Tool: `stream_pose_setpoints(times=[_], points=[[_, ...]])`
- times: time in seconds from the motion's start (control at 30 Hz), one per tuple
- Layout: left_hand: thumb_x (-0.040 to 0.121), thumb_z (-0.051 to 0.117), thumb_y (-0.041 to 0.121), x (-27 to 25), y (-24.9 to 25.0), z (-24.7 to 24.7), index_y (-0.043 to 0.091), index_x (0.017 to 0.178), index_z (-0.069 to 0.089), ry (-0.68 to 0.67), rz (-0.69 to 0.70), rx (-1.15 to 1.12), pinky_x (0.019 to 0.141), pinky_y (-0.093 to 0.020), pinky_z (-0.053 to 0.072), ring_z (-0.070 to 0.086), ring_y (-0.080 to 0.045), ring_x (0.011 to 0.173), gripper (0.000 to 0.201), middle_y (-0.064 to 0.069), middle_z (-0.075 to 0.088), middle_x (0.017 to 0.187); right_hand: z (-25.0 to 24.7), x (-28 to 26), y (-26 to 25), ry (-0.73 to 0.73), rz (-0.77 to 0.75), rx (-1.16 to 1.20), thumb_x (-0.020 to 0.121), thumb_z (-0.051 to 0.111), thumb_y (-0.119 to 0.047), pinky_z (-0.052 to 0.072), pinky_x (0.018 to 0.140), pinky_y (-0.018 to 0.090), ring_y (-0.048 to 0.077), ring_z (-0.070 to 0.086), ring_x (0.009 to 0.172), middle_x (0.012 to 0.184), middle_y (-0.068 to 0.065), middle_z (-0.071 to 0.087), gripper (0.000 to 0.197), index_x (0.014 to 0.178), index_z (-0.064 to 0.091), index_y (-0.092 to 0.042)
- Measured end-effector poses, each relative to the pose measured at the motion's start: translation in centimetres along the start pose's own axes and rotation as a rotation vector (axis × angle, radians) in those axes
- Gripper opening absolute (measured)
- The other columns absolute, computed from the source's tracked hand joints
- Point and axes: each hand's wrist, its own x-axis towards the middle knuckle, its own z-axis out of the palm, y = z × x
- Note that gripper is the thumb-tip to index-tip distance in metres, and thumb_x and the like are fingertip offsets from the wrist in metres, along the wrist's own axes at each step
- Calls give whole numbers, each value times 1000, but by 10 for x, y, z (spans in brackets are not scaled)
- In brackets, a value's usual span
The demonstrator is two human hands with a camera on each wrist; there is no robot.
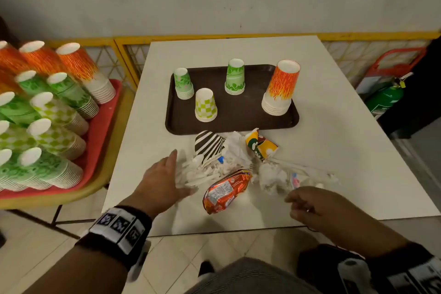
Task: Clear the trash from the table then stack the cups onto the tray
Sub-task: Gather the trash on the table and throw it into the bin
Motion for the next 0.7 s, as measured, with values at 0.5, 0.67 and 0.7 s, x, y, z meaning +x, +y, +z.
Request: stream_pose_setpoints(times=[0.5, 0.67, 0.7], points=[[92, 48, 7, 23, 5, 15, 15, 126, 48, -16, 125, 18, 85, -30, 49, 57, -19, 93, 35, -6, 62, 116, -49, 87, 57, 97, 158, -384, 94, 60, -26, 44, 90, 29, 21, 57, 107, 120, 4, 55, 38, 132, 56, -18], [96, 47, 11, 18, 3, 5, 16, 123, 48, 30, 120, 10, 75, -31, 53, 61, -19, 80, 27, -6, 66, 104, -46, 119, 50, -21, 75, -526, 93, 59, -22, 42, 95, 31, 24, 54, 116, 127, 6, 52, 40, 132, 54, -19], [96, 48, 11, 16, 2, 2, 16, 122, 47, 41, 103, -2, 74, -33, 54, 62, -20, 78, 26, -6, 66, 100, -45, 124, 49, -39, 69, -552, 93, 59, -21, 41, 92, 30, 24, 54, 115, 126, 6, 53, 37, 130, 55, -19]])
